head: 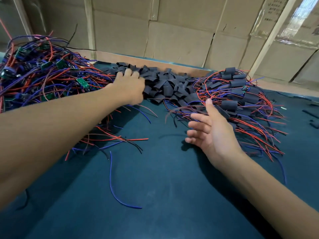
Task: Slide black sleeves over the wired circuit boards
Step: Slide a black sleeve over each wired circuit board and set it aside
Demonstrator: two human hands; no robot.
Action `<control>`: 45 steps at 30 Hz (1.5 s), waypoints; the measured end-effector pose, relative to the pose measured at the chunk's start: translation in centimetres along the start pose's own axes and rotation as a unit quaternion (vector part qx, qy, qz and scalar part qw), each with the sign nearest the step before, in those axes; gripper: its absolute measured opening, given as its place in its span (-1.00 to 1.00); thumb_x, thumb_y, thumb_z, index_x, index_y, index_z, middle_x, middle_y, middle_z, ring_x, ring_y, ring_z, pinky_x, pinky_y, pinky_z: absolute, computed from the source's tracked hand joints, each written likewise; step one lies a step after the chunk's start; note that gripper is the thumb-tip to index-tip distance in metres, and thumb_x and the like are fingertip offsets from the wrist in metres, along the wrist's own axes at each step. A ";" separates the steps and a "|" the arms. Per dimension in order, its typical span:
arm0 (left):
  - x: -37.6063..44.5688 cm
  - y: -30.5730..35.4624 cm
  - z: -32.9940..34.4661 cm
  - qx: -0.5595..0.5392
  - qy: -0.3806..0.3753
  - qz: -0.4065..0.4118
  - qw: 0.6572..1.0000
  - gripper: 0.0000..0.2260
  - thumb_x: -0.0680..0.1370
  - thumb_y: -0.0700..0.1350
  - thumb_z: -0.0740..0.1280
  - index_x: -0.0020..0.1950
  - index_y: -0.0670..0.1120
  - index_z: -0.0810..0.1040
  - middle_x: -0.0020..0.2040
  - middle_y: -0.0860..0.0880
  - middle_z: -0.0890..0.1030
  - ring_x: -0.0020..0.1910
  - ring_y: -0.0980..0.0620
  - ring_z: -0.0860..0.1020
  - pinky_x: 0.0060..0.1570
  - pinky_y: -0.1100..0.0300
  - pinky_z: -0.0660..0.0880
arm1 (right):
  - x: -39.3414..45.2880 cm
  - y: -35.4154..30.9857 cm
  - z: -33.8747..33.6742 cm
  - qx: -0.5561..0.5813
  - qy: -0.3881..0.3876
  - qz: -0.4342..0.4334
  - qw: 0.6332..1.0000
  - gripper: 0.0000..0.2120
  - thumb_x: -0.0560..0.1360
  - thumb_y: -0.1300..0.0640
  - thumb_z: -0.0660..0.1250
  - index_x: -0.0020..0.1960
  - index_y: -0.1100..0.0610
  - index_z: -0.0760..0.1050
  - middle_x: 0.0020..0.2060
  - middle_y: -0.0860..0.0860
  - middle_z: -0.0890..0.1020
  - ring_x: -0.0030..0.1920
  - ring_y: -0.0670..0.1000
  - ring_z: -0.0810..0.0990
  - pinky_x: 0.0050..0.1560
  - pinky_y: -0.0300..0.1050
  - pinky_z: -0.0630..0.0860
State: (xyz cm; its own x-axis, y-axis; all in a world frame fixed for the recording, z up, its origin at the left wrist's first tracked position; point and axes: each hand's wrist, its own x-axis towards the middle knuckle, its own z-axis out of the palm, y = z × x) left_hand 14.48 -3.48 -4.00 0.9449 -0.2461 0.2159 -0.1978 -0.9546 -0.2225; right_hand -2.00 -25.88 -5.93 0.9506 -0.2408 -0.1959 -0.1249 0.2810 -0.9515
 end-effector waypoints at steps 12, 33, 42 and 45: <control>1.3 -1.7 -0.7 0.145 -0.134 0.101 0.975 -0.51 0.63 0.24 0.19 0.45 -0.03 0.39 0.37 -0.11 0.40 0.35 -0.26 0.36 0.22 -0.27 0.45 | 1.3 -0.1 -1.5 -0.062 0.086 -0.117 0.987 -0.85 0.51 -0.02 0.49 -0.04 0.04 0.59 -0.40 -0.09 0.49 -0.54 -0.10 0.44 -0.52 -0.20 0.42; -0.4 0.7 -2.5 0.084 -0.150 0.241 0.955 -0.61 0.62 0.11 0.32 0.34 -0.09 0.54 0.34 -0.08 0.37 0.31 -0.14 0.37 0.27 -0.05 0.43 | 5.7 0.1 -3.8 -0.626 0.012 -0.456 0.632 -0.88 0.55 0.15 0.43 0.04 0.08 0.71 0.03 0.02 0.66 0.09 0.22 0.52 0.06 0.04 0.35; -4.9 0.3 -4.4 -0.211 0.029 0.206 0.955 -0.65 0.54 0.15 0.41 0.24 -0.01 0.60 0.02 0.07 0.63 0.00 0.15 0.57 0.06 0.33 0.48 | 3.0 -0.3 -3.0 -0.310 -0.061 -0.372 0.873 -0.73 0.55 0.32 0.32 0.06 0.00 0.67 -0.28 -0.18 0.66 -0.34 -0.09 0.62 -0.18 -0.29 0.52; -10.1 -0.3 -3.1 -0.318 0.124 0.197 0.919 -0.68 0.55 0.18 0.38 0.18 0.01 0.64 -0.03 0.17 0.61 -0.10 0.33 0.51 -0.05 0.58 0.33 | 2.0 -0.6 -2.7 -0.283 -0.100 -0.363 0.882 -0.81 0.61 0.24 0.34 0.06 0.07 0.72 -0.35 -0.28 0.59 -0.49 -0.07 0.49 -0.31 -0.12 0.52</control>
State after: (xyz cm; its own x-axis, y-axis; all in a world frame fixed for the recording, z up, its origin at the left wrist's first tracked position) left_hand 4.18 -1.18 -3.16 0.6946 -0.5494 0.4645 -0.6988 -0.6686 0.2542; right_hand -0.83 -28.99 -6.36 0.8625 0.0185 0.5058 0.4696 -0.4021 -0.7860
